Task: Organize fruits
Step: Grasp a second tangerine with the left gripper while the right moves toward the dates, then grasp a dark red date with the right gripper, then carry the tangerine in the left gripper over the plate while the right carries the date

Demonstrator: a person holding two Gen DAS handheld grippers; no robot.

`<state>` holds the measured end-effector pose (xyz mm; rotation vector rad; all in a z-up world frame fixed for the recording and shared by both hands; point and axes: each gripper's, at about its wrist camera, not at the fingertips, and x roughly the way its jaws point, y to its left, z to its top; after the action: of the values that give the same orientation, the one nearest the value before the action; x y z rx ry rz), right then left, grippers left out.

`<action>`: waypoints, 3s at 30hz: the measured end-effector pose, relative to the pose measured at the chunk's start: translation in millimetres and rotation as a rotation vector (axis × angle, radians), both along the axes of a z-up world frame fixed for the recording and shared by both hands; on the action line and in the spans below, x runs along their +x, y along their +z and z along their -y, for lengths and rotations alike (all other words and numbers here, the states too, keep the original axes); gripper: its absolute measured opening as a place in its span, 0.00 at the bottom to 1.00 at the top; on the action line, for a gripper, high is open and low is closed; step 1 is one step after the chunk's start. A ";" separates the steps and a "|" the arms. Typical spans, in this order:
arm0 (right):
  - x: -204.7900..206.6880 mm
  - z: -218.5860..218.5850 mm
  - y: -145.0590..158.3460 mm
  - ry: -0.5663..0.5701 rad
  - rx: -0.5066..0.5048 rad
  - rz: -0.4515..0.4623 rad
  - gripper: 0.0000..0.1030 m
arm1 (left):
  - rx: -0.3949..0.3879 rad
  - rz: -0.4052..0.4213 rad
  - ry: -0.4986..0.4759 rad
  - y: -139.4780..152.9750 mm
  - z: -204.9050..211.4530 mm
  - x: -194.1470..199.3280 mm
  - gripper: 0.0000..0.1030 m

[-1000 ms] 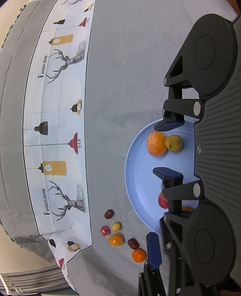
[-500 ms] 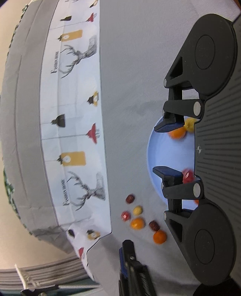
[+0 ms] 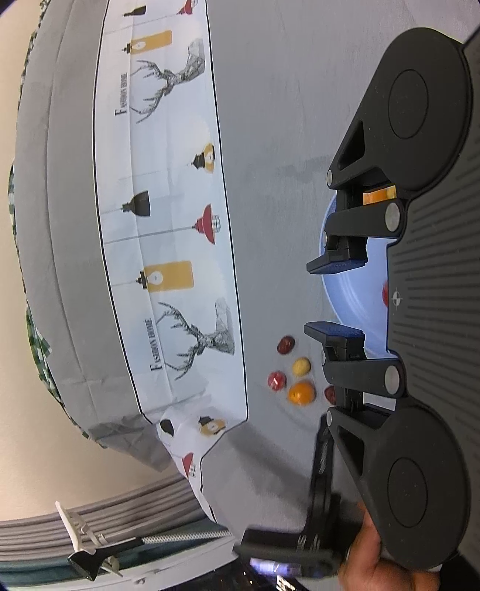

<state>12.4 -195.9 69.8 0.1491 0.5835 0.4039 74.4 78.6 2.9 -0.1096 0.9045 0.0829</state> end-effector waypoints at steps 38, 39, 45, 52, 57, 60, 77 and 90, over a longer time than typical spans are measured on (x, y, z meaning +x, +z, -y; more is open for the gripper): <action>44.6 -160.2 -39.9 0.260 -0.178 -0.036 0.30 | -0.082 -0.168 0.504 -9.7 -86.3 3.9 0.37; 48.5 -164.9 -43.4 0.260 -0.179 -0.042 0.30 | -0.083 -0.172 0.516 -8.1 -88.2 4.0 0.37; 77.0 -191.0 -69.6 0.293 -0.202 -0.066 0.44 | -0.058 -0.144 0.505 9.9 -83.8 5.9 0.37; 102.5 -204.8 -93.8 0.320 -0.238 -0.081 0.48 | -0.045 -0.088 0.466 25.2 -69.5 10.6 0.37; 104.5 -208.8 -100.1 0.349 -0.284 -0.080 0.32 | -0.031 -0.063 0.431 33.4 -56.9 13.7 0.37; 102.2 -203.4 -90.5 0.354 -0.260 -0.083 0.32 | -0.029 -0.046 0.415 41.0 -50.9 16.9 0.37; 40.6 -45.8 31.7 0.137 -0.215 0.014 0.33 | 0.029 0.069 0.083 73.0 31.9 2.0 0.37; 33.4 5.1 3.3 -0.004 -0.215 -0.084 0.32 | -0.024 0.048 -0.196 52.2 98.2 -12.7 0.37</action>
<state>45.9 -201.0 73.1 -0.0391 0.7048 0.3300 61.7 -19.6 55.0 -0.0448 0.8645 -0.1127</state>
